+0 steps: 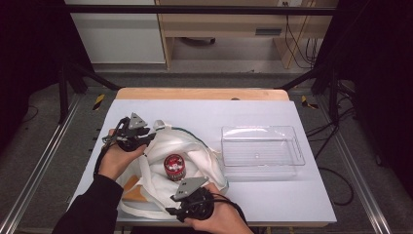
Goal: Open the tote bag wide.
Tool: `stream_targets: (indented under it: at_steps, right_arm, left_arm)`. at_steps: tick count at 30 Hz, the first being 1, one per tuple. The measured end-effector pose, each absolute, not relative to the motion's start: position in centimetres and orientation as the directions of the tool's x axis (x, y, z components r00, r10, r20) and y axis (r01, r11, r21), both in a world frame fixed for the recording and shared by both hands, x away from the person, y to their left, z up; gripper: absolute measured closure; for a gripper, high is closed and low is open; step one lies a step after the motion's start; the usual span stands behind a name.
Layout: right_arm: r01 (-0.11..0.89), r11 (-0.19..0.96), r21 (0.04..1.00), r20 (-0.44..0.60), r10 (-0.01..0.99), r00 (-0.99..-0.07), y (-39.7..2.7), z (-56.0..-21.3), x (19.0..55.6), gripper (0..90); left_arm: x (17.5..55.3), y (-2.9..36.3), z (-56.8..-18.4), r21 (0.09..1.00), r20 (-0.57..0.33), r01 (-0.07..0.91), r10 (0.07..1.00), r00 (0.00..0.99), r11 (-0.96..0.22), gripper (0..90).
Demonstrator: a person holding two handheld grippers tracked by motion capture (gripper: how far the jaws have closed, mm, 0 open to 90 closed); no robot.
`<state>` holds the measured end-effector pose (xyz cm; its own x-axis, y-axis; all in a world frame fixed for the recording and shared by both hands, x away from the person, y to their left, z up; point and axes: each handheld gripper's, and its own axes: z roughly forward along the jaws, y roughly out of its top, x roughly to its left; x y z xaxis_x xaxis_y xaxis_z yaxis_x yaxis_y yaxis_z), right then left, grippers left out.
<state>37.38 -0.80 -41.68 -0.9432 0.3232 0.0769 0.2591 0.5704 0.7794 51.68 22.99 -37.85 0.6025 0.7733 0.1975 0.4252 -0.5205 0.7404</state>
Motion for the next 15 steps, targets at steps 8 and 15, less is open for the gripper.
stream_targets:
  at_steps: [8,15]
  right_arm:
    - [0.28,0.576,0.768,-0.003,0.439,-0.898,-2.1,-41.0,39.4,60.0]
    - [0.315,0.619,0.719,-0.001,0.455,-0.891,-0.6,-43.1,41.1,58.3]
  left_arm:
    - [49.2,22.2,-37.2,0.741,0.218,0.374,0.727,0.652,-0.558,66.2]
    - [48.9,22.0,-39.4,0.703,0.217,0.391,0.703,0.677,-0.594,66.2]
